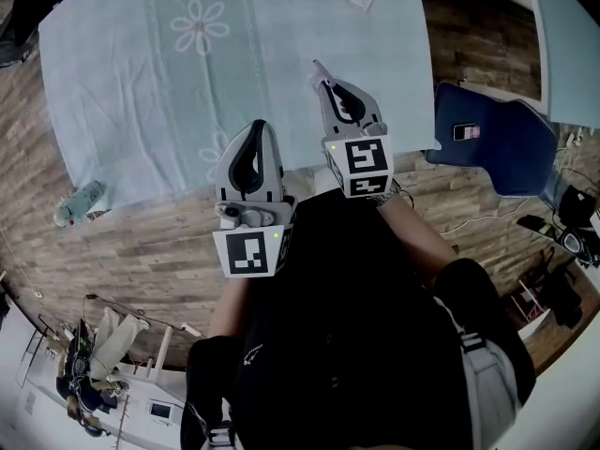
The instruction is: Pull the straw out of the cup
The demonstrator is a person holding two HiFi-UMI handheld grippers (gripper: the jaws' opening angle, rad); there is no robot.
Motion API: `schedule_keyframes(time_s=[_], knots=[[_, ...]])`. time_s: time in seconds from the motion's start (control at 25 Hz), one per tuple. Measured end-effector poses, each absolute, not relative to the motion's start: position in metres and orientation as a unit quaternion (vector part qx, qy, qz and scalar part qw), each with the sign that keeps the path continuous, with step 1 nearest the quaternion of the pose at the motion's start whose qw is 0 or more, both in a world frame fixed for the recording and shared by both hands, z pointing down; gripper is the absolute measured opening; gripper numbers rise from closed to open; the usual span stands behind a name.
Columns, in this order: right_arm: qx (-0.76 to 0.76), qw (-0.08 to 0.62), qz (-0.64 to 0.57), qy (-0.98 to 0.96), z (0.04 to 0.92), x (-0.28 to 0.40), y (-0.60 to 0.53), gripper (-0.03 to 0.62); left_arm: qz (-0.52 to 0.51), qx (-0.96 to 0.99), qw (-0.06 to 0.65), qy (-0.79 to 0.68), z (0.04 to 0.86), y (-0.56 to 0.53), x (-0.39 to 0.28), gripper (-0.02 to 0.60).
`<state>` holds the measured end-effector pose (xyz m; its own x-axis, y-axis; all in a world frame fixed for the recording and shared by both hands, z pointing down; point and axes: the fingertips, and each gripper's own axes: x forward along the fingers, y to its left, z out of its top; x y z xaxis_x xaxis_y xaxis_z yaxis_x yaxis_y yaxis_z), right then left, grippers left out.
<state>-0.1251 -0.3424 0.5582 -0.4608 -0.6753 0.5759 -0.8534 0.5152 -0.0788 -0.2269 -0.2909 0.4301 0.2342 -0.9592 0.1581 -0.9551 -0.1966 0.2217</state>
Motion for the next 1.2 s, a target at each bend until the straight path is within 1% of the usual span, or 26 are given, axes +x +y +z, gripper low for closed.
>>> schedule_keyframes(time_s=[0.52, 0.76, 1.2], knots=[[0.502, 0.145, 0.123, -0.844, 0.490, -0.114, -0.307, 0.037, -0.010, 0.784, 0.101, -0.613, 0.406, -0.234, -0.221, 0.017], [0.502, 0.106, 0.097, -0.853, 0.458, -0.118, -0.282, 0.037, -0.041, 0.782, 0.066, -0.618, 0.386, -0.208, -0.226, 0.017], [0.473, 0.029, 0.054, -0.879, 0.374, -0.121, -0.222, 0.037, -0.080, 0.770, 0.064, -0.630, 0.378, -0.150, -0.225, 0.017]])
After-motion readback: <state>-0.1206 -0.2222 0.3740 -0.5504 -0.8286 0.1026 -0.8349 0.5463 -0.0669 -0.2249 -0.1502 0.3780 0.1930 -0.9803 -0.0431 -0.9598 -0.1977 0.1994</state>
